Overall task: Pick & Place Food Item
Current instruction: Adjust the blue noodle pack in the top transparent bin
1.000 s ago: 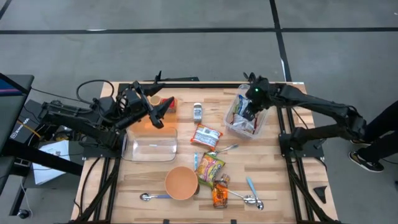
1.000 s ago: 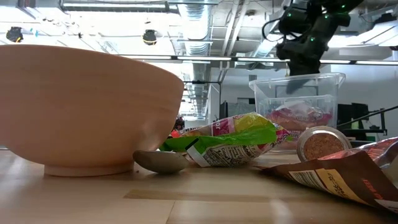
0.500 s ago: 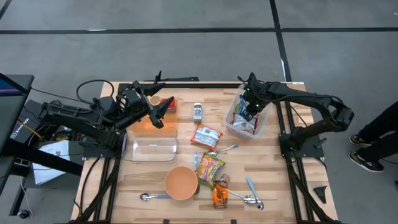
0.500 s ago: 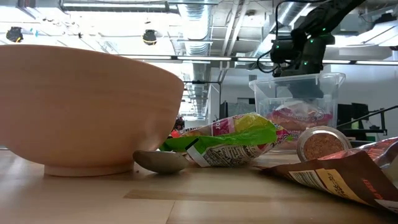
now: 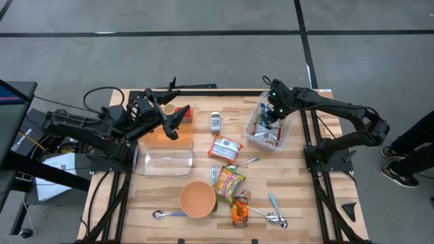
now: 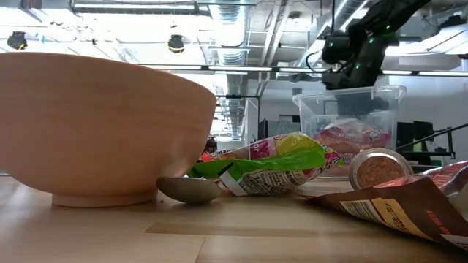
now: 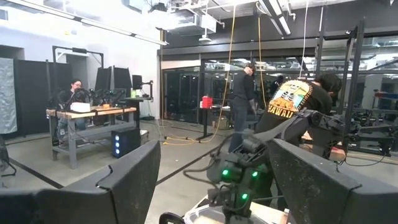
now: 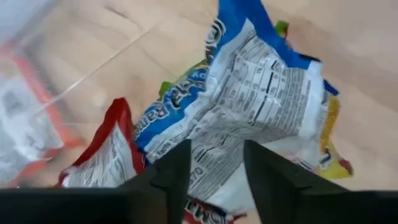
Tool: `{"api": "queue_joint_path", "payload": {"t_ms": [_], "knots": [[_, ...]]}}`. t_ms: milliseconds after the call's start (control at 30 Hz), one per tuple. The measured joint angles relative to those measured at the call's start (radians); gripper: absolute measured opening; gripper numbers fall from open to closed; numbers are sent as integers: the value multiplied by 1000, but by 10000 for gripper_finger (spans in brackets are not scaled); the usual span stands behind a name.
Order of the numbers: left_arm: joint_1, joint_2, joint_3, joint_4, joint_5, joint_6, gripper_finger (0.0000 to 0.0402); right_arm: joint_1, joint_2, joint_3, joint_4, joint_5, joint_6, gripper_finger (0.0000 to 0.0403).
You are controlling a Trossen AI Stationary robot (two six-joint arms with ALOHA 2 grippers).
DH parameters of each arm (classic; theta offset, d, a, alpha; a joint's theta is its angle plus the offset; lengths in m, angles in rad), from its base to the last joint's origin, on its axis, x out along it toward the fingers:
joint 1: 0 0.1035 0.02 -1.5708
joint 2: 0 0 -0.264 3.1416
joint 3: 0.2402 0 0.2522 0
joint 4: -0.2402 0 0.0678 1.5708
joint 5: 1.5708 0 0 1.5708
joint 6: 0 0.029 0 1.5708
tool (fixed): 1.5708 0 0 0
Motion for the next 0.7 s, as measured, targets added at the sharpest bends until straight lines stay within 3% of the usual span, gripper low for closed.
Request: {"api": "queue_joint_path", "payload": {"t_ms": [167,333,467,700], "knots": [[-5,0,0,0,0,0,296,-22,66,3,-2,15,-2,195],[-6,0,0,0,0,0,296,-22,106,0,-6,1,-11,194],[-6,0,0,0,0,0,296,-11,117,0,-6,1,-30,145],[-6,0,0,0,0,0,296,28,47,-1,4,5,-37,15]]}}
